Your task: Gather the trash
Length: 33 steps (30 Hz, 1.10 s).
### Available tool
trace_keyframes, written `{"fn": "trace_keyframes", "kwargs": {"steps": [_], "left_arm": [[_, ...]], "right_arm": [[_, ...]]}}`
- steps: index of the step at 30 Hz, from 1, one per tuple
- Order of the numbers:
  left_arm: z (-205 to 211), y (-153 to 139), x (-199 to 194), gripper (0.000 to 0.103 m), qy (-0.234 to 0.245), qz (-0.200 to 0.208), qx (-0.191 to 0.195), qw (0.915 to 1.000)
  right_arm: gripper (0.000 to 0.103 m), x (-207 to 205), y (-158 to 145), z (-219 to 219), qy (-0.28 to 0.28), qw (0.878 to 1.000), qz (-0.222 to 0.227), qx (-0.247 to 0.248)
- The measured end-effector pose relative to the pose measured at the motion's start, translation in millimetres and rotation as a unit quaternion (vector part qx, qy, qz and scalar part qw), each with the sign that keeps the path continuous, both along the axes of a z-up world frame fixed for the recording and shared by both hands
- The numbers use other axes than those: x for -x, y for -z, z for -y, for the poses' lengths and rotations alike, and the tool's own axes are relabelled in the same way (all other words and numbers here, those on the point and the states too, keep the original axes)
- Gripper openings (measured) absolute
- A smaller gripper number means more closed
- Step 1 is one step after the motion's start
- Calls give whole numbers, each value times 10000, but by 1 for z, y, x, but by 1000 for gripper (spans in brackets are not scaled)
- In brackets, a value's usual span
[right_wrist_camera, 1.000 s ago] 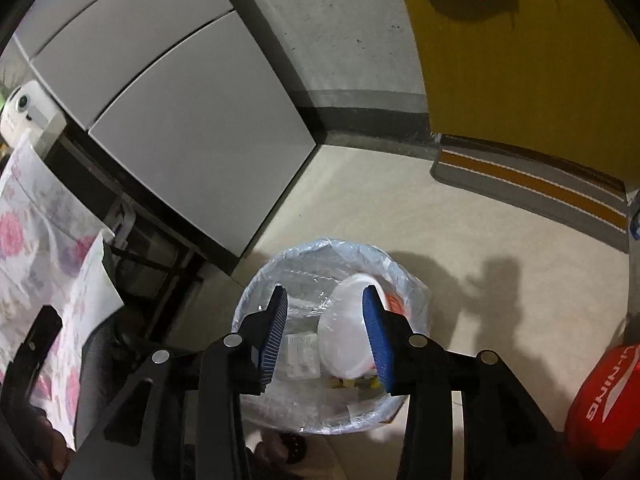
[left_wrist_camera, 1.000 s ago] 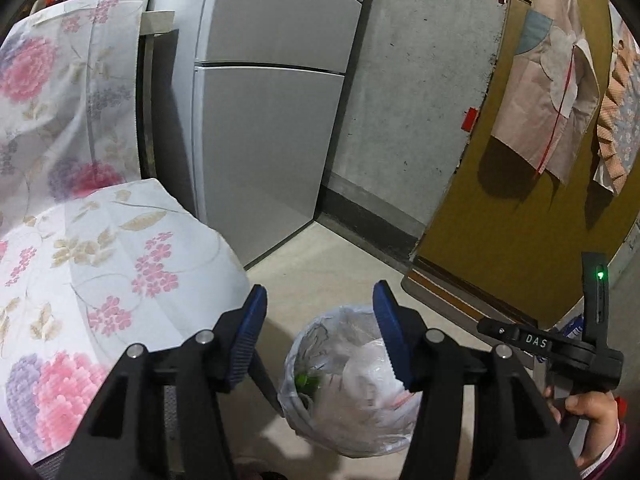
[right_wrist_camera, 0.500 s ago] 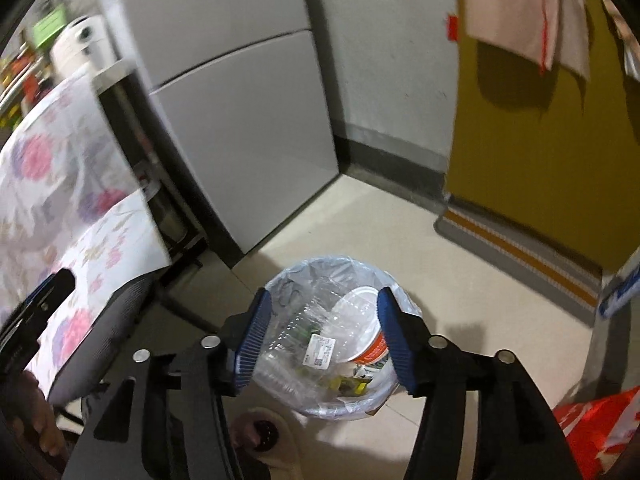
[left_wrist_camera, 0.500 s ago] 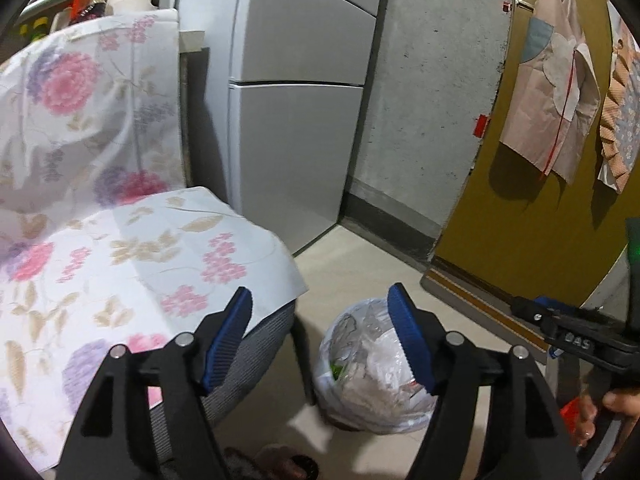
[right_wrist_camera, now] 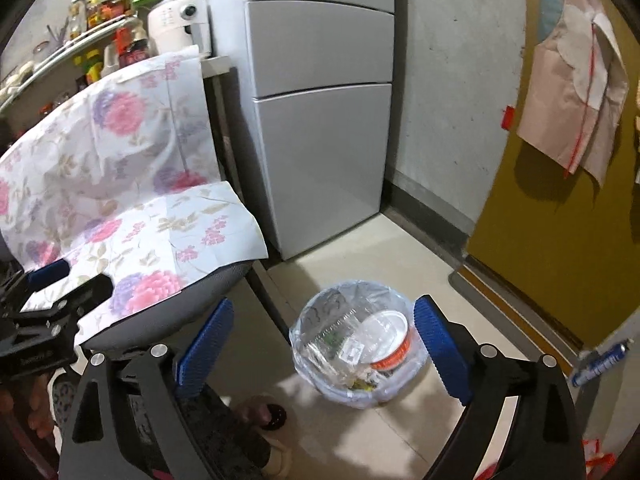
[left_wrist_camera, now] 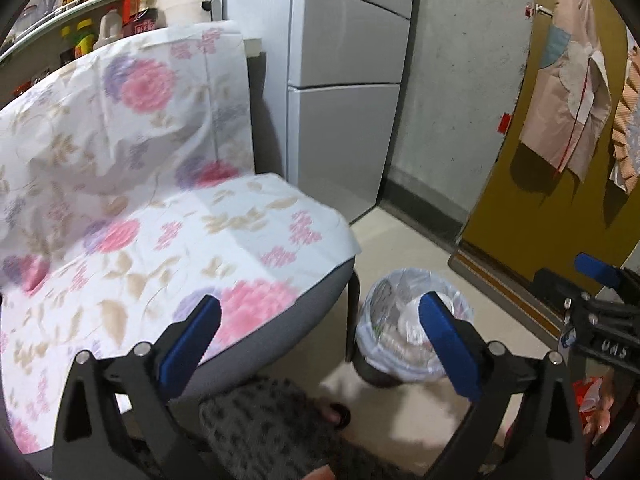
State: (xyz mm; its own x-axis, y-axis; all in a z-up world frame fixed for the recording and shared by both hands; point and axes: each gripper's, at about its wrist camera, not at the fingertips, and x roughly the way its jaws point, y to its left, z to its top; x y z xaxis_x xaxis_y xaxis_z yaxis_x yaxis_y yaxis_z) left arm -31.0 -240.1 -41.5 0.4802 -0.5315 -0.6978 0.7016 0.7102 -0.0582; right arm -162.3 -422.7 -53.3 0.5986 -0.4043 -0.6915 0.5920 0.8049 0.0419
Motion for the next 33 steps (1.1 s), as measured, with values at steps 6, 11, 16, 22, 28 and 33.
{"fn": "trace_keyframes", "kwargs": {"steps": [6,11,16,22,28,33], "left_arm": [[-19,-13,16,96,57,4,-22,10000],[-48,-29,27,96,-137,148,-127,9997],[-75,-45,27,96,-487,194,-68,9986],[-90,-48,24,96,-712,117,-57,9974],[-89,-50,26,96,-703,169,-76,9974],[-91,-51,26,96,-711,188,-41,9973]], "right_arm": [[93,12,-18,-12,-77,9995,74,-288],[93,13,-41,-36,-465,9986,240,42],[93,13,-58,-51,-740,9964,353,191],[93,11,-64,-58,-826,9956,363,234],[93,12,-66,-59,-857,9953,406,208],[93,12,-65,-56,-828,9954,434,203]]}}
